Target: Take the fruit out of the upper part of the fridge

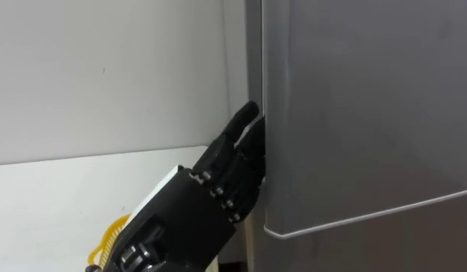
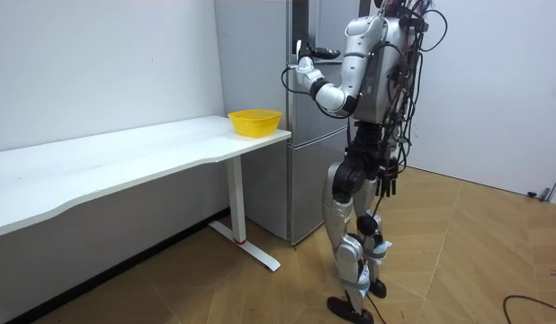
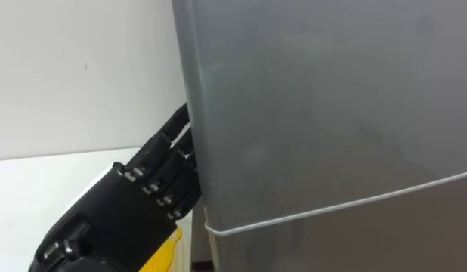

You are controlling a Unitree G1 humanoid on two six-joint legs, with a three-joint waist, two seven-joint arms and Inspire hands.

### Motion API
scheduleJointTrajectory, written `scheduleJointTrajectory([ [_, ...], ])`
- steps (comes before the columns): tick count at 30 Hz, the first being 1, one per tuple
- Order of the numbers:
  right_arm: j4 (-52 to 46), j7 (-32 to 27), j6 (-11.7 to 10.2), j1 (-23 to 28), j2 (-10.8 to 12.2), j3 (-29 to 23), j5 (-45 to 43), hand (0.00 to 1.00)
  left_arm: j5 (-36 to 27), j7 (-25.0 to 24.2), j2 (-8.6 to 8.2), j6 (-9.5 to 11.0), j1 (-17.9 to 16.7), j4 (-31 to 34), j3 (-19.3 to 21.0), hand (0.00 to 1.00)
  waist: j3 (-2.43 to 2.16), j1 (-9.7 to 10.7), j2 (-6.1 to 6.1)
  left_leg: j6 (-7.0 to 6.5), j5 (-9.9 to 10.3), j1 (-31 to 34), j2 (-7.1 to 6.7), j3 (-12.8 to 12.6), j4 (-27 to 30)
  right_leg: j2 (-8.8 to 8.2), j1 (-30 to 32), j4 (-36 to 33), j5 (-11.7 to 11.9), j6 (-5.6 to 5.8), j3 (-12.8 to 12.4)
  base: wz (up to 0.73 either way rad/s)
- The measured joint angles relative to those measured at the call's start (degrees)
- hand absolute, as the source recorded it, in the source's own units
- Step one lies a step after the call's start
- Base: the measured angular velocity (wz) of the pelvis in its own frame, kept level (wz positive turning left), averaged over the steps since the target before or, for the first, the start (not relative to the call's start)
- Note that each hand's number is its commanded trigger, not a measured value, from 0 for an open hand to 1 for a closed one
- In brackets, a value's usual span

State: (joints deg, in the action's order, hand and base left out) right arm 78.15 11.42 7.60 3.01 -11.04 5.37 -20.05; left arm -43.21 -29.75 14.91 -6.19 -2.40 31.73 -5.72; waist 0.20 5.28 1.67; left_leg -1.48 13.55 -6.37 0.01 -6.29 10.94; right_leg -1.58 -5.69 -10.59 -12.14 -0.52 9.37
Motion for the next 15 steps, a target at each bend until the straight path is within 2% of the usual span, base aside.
scheduleJointTrajectory([
  [15, 0.0, 0.0, 0.8, 0.0, 0.0, 0.1, -0.2, 0.00, 0.0, -0.6, 0.22, 0.0, 0.0, -0.2, -0.2, 0.00, 0.03, -0.1, 0.40, 0.00, 0.0, -0.1, -0.02, 0.0, 0.2, -0.02, -0.1, -0.1, 0.0, 0.01, -0.1, 0.00],
])
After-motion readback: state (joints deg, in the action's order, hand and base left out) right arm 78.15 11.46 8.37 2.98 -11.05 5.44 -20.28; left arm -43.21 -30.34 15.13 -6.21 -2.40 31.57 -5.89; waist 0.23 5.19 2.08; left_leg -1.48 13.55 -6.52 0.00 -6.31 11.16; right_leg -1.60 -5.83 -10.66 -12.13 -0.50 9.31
